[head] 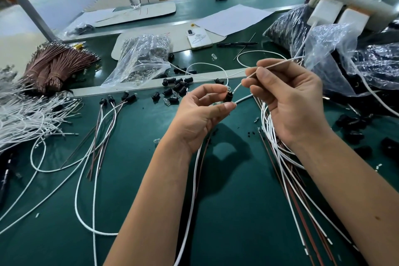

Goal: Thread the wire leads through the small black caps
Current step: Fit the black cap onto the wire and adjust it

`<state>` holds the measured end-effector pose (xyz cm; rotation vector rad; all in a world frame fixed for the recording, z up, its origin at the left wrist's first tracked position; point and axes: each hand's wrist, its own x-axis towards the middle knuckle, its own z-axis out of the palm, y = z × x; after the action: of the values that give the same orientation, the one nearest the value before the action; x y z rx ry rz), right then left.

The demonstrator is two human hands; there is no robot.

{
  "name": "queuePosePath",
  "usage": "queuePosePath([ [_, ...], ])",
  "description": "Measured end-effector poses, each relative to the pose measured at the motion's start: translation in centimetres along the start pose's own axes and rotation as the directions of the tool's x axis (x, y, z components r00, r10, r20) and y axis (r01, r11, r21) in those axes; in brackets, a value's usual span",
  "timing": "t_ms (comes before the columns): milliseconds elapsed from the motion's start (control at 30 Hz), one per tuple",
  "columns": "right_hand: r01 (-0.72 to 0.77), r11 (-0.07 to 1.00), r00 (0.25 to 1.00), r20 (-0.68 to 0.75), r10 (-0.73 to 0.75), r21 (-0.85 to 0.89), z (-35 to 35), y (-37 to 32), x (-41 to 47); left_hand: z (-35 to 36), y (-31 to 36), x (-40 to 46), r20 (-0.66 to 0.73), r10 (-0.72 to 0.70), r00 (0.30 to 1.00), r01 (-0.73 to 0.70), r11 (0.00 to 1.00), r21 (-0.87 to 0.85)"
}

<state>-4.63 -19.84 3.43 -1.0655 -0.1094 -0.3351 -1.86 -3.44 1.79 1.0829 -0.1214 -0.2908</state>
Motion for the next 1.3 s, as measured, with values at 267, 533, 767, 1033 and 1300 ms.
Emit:
queuePosePath([
  [267,0.002,0.996,1.0,0.022,0.0,-0.091,0.2,0.5,-0.2,-0.1,0.1,-0.1,0.002,0.007,1.0,-0.007,1.0,0.015],
  [533,0.049,0.967,0.999,-0.006,-0.052,-0.249,0.0,0.7,-0.1,-0.3,0.3,-0.1,-0.031,0.029,0.999,-0.025,0.994,0.109],
  [767,0.112,0.933,0.993,0.0,-0.12,-0.343,-0.1,1.2,0.0,-0.3,0.2,-0.3,-0.049,0.104,0.993,-0.081,0.935,0.344],
  [1033,-0.01,0.911,0.998,0.048,0.032,-0.412,-0.3,1.6,-0.1,-0.3,0.1,-0.3,-0.091,0.133,0.987,-0.086,0.912,0.402],
  [1300,-0.042,0.861,0.998,0.023,0.062,-0.507,-0.5,1.7,0.2,-0.4,0.0,-0.2,-0.09,0.175,0.98,-0.12,0.896,0.427],
])
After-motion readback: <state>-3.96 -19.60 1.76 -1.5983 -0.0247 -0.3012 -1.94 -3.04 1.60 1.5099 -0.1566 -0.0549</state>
